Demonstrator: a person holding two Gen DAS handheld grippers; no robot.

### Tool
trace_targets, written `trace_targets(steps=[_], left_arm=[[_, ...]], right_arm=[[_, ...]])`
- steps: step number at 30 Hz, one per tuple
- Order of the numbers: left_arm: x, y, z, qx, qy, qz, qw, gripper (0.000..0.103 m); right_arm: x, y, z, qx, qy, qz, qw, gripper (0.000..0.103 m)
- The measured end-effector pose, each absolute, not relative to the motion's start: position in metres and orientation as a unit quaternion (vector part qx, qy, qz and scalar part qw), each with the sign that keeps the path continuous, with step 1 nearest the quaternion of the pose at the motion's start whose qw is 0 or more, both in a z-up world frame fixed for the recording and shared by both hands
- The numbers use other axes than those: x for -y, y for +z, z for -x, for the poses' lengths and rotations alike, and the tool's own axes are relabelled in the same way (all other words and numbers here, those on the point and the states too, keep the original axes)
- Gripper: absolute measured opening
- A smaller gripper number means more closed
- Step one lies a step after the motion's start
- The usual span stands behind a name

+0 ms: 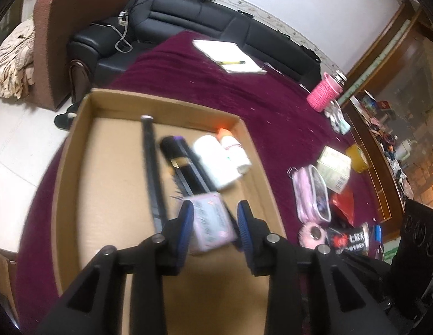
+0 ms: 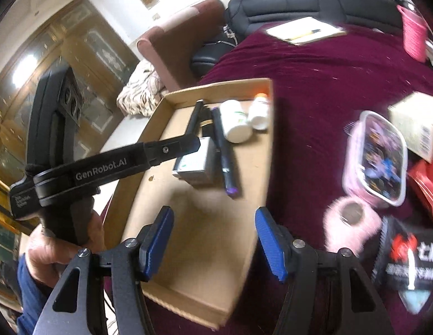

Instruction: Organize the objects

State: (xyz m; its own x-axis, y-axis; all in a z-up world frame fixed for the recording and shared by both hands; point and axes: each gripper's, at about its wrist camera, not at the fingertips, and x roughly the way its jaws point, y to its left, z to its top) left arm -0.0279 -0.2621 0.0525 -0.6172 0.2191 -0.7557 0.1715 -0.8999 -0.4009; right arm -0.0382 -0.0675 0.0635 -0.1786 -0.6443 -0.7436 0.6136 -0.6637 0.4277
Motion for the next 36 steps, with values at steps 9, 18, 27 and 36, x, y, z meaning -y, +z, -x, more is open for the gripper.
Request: trace_targets(steps=[9, 18, 27, 36], left_arm=[[0.183, 0.063, 0.031, 0.167, 0.882, 0.43, 0.1, 0.045], [0.039, 0.07, 0.028, -0.029, 0.878, 0.403, 0.255, 0.067], [-0.019, 0.047, 0.05, -0.163, 0.849, 0.424, 0.271, 0.067], [-0.044, 0.02, 0.072, -0.194, 0.846, 0.432, 0.245, 0.05]], right_arm=[[-0.055, 0.08, 0.038, 0.106, -0.785, -0.474, 0.383, 0.072], [-0.214, 0.102, 0.043, 0.197, -0.847, -0.413, 0.27, 0.081], [-0.287, 0.079, 0.043, 0.241, -0.845, -0.42, 0.225, 0.081], [-0.317, 0.064, 0.046, 0.225, -0.855, -0.445, 0.142, 0.08]])
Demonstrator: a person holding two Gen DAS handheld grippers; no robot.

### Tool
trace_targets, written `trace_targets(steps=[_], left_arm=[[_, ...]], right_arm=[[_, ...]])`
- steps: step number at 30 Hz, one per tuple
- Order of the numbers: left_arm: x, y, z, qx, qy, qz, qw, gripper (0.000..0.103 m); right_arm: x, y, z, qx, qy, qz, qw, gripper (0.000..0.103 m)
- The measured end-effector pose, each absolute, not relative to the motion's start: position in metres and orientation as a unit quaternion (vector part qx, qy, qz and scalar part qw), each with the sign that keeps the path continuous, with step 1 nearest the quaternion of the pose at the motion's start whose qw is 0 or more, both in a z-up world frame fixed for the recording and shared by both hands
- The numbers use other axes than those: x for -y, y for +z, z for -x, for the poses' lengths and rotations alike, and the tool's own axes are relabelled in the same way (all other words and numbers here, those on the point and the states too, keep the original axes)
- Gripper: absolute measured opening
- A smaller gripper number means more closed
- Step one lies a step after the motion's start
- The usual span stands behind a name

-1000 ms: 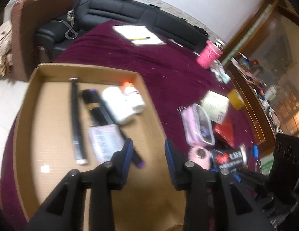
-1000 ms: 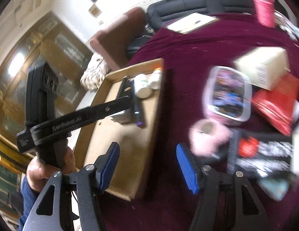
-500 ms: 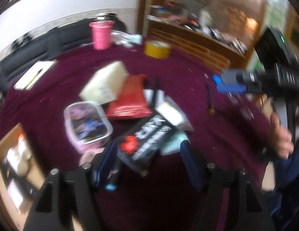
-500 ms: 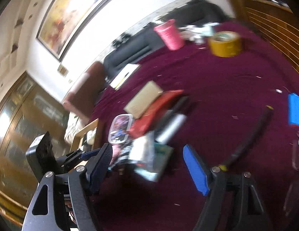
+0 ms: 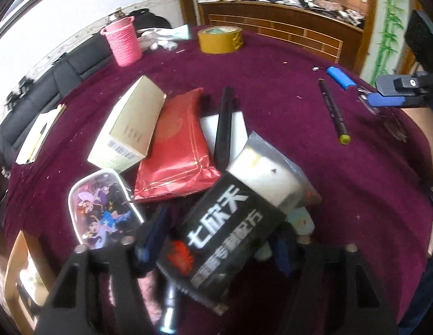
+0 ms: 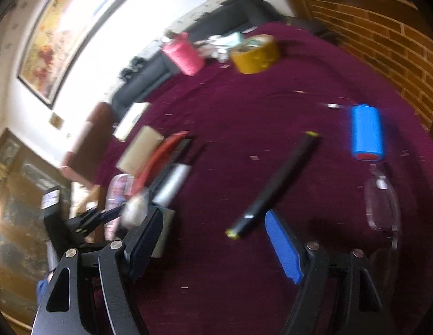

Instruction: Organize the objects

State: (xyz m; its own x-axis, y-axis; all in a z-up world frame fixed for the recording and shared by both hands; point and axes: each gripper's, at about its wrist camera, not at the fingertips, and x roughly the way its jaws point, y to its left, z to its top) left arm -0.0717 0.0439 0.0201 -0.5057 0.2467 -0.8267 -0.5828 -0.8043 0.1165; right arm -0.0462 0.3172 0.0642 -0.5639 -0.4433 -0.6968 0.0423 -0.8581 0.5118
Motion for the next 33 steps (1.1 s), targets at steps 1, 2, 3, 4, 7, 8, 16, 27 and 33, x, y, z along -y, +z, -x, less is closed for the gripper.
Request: trace_targets(steps=[1, 2, 3, 4, 7, 8, 16, 27, 33], left_arm=[[-0.047, 0.018, 0.07, -0.192, 0.847, 0.434, 0.24, 0.044], [-0.05, 0.018, 0.066, -0.192, 0.849, 0.434, 0.234, 0.039], [-0.052, 0.018, 0.061, -0.191, 0.85, 0.434, 0.229, 0.037], [-0.053, 0.018, 0.054, -0.181, 0.852, 0.437, 0.223, 0.033], [-0.042, 0.02, 0.038, -0.117, 0.856, 0.459, 0.208, 0.033], [-0.039, 0.021, 0.03, -0.102, 0.857, 0.462, 0.204, 0.033], [-0.017, 0.024, -0.025, -0.068, 0.884, 0.441, 0.136, 0.033], [-0.006, 0.006, -0.013, -0.057, 0.883, 0.456, 0.1, 0.038], [-0.009, 0.0, -0.01, -0.054, 0.881, 0.458, 0.1, 0.04]], right_arm=[[-0.32, 0.062, 0.048, 0.217, -0.858, -0.448, 0.125, 0.08], [-0.321, 0.06, 0.05, 0.21, -0.86, -0.451, 0.111, 0.08], [-0.322, 0.057, 0.052, 0.203, -0.86, -0.456, 0.103, 0.08], [-0.32, 0.053, 0.056, 0.191, -0.859, -0.465, 0.094, 0.08], [-0.308, 0.045, 0.067, 0.152, -0.86, -0.481, 0.079, 0.08], [-0.305, 0.042, 0.071, 0.139, -0.86, -0.486, 0.07, 0.08], [-0.285, 0.024, 0.096, 0.028, -0.867, -0.497, -0.002, 0.052], [-0.27, 0.035, 0.054, 0.063, -0.868, -0.48, 0.113, 0.016], [-0.249, 0.025, 0.046, 0.029, -0.861, -0.489, 0.135, 0.016]])
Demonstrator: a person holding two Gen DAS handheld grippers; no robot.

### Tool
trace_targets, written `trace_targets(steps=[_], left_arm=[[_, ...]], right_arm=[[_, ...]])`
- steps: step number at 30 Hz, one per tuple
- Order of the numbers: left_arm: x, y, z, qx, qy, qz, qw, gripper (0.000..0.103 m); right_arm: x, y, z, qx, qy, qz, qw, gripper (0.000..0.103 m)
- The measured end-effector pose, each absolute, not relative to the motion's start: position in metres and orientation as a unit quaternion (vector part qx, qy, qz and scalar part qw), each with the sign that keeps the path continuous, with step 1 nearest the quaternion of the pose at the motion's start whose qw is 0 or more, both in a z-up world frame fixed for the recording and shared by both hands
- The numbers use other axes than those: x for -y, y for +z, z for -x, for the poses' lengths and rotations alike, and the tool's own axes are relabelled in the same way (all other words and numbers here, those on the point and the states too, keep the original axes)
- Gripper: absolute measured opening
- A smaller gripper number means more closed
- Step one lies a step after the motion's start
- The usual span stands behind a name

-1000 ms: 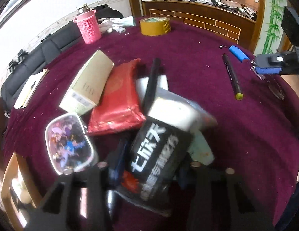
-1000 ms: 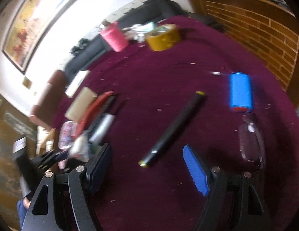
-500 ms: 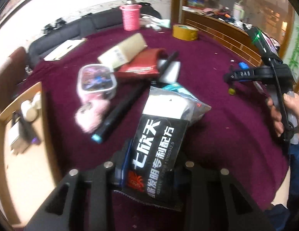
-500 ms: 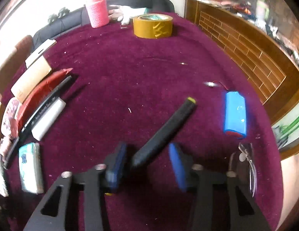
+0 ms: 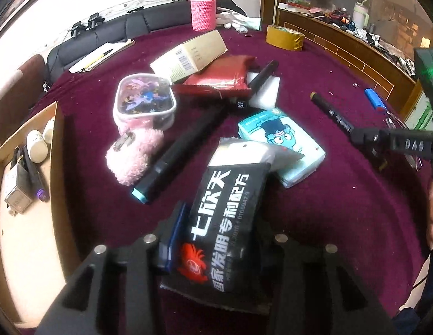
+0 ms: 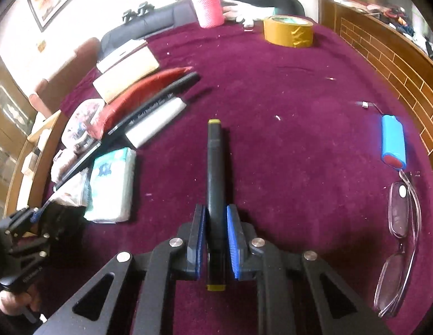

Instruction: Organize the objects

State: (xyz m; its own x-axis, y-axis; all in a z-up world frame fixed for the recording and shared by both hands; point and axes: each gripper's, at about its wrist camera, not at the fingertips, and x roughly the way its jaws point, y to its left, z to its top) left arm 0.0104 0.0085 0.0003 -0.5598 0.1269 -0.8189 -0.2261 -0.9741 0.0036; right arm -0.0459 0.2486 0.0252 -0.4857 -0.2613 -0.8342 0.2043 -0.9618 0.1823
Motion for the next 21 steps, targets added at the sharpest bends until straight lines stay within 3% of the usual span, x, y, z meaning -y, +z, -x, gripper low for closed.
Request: trace_targets(steps=[4, 5, 7, 9, 11, 19, 21], left_arm=[[-0.011, 0.0, -0.011, -0.057, 0.883, 0.456, 0.096, 0.041], [-0.011, 0.0, -0.011, -0.058, 0.884, 0.455, 0.096, 0.041], [-0.009, 0.0, -0.011, -0.055, 0.884, 0.455, 0.098, 0.042], [-0.009, 0.0, -0.012, -0.053, 0.884, 0.454, 0.099, 0.042], [-0.009, 0.0, -0.013, -0.053, 0.885, 0.452, 0.099, 0.042], [-0.009, 0.0, -0.012, -0.048, 0.884, 0.452, 0.111, 0.047], [-0.009, 0.0, -0.012, -0.047, 0.884, 0.452, 0.113, 0.049]], right_arm=[[-0.242, 0.023, 0.045, 0.004, -0.865, -0.485, 0.131, 0.019], [-0.239, 0.022, 0.044, -0.005, -0.866, -0.483, 0.131, 0.024], [-0.232, 0.022, 0.041, -0.017, -0.866, -0.479, 0.141, 0.044], [-0.226, 0.022, 0.039, -0.017, -0.864, -0.478, 0.159, 0.083], [-0.218, 0.019, 0.036, -0.021, -0.861, -0.481, 0.163, 0.094], [-0.24, 0.032, 0.022, 0.009, -0.894, -0.438, 0.091, 0.092], [-0.247, 0.039, 0.022, 0.018, -0.899, -0.428, 0.086, 0.075]])
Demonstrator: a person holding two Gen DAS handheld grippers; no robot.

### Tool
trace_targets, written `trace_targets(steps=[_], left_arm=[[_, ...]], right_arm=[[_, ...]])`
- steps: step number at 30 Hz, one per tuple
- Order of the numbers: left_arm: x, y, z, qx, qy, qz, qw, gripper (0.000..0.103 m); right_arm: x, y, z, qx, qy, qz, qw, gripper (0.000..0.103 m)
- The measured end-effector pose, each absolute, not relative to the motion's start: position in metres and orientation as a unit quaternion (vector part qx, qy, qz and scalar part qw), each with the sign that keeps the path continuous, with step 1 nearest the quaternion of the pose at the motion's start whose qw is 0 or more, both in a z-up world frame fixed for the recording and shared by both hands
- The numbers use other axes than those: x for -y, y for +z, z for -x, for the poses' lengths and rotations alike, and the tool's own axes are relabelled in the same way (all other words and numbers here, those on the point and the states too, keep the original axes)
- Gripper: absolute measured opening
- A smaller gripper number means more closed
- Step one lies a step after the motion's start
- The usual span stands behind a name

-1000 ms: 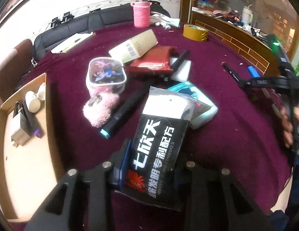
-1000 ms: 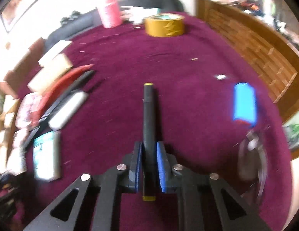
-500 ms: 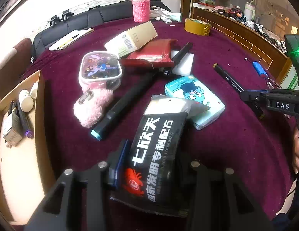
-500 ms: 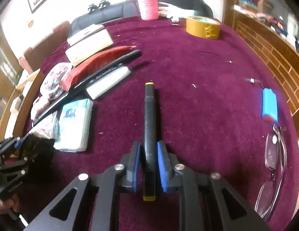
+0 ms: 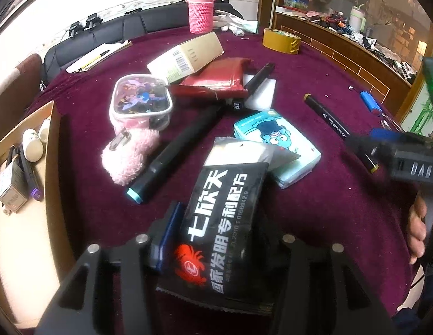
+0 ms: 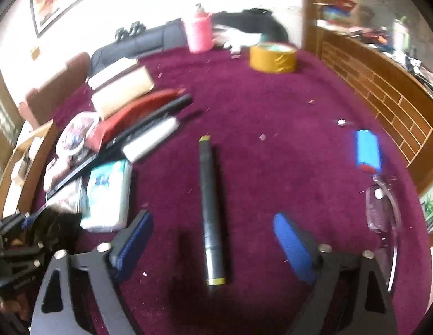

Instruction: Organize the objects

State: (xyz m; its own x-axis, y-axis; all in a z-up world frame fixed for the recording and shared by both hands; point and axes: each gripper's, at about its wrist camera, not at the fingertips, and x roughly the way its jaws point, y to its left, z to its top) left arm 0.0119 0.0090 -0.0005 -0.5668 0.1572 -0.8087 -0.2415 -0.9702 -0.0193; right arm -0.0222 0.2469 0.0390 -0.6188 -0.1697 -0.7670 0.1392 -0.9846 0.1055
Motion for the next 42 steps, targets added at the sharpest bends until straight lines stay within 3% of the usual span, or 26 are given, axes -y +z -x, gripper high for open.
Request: trace_targets(steps=[3, 4, 5, 6, 8, 9, 11, 15, 17, 22, 42], left_arm=[[-0.009, -0.001, -0.012, -0.044, 0.884, 0.451, 0.115, 0.049], [-0.009, -0.001, -0.012, -0.044, 0.884, 0.451, 0.115, 0.049], [-0.009, -0.001, -0.012, -0.043, 0.884, 0.451, 0.115, 0.049], [-0.009, -0.001, -0.012, -0.043, 0.884, 0.451, 0.115, 0.049], [-0.01, -0.001, -0.012, -0.045, 0.884, 0.451, 0.114, 0.049], [-0.01, -0.001, -0.012, -0.046, 0.884, 0.451, 0.114, 0.049], [-0.012, -0.001, -0.012, -0.051, 0.884, 0.452, 0.112, 0.049], [-0.013, -0.001, -0.013, -0.057, 0.884, 0.451, 0.108, 0.049], [-0.012, 0.0, -0.013, -0.054, 0.886, 0.448, 0.106, 0.039], [-0.003, 0.001, -0.014, -0.03, 0.889, 0.444, 0.109, 0.034], [0.052, 0.045, -0.044, 0.077, 0.908, 0.395, 0.117, 0.034]], right_arm=[[-0.241, 0.04, 0.036, -0.012, -0.888, -0.451, 0.089, 0.07], [-0.237, 0.039, 0.04, -0.024, -0.883, -0.459, 0.092, 0.064], [-0.233, 0.037, 0.044, -0.033, -0.881, -0.464, 0.091, 0.044], [-0.231, 0.035, 0.047, -0.035, -0.879, -0.468, 0.088, 0.033], [-0.227, 0.026, 0.056, -0.04, -0.866, -0.49, 0.089, 0.03], [-0.225, 0.026, 0.056, -0.042, -0.869, -0.486, 0.086, 0.021], [-0.222, 0.025, 0.056, -0.056, -0.871, -0.482, 0.076, 0.016], [-0.223, 0.027, 0.05, -0.045, -0.872, -0.479, 0.091, 0.016], [-0.226, 0.032, 0.041, -0.03, -0.875, -0.472, 0.103, 0.016], [-0.219, 0.043, 0.027, -0.014, -0.882, -0.452, 0.128, 0.016], [-0.153, 0.076, -0.005, -0.01, -0.865, -0.439, 0.243, 0.017]])
